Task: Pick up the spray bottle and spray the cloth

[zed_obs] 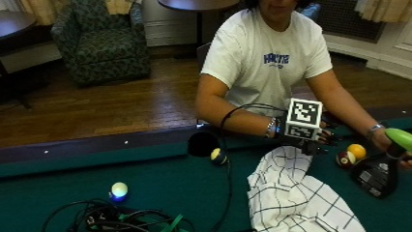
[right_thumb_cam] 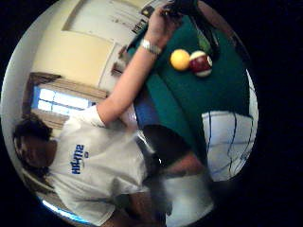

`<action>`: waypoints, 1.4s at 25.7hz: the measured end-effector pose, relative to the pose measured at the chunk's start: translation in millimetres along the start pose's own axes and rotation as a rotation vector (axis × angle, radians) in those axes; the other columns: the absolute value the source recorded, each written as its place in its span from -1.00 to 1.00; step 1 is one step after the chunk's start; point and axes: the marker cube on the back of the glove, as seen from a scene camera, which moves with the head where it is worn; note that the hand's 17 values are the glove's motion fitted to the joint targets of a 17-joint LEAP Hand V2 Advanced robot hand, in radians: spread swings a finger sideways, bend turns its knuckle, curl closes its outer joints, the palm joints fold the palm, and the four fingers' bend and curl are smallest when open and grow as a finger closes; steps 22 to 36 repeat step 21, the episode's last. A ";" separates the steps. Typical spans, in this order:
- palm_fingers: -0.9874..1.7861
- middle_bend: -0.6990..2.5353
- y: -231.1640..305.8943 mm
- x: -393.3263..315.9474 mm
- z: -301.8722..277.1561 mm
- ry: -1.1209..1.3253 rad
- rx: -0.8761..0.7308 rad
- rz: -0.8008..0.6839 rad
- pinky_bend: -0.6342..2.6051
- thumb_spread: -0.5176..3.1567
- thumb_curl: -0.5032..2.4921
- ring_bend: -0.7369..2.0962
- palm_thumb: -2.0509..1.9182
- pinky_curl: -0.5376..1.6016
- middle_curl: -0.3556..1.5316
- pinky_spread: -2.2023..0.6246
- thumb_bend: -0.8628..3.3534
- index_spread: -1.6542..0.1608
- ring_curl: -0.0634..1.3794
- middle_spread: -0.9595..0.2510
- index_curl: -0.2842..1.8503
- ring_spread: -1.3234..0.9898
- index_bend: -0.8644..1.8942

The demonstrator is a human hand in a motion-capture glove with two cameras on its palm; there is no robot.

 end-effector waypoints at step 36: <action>-0.04 -0.45 49.0 -57.0 -147.1 0.259 -0.029 -0.028 -0.42 -0.17 -0.43 -0.25 0.23 -0.17 -0.27 0.71 -0.60 0.31 -0.47 0.35 -0.47 0.02 -0.28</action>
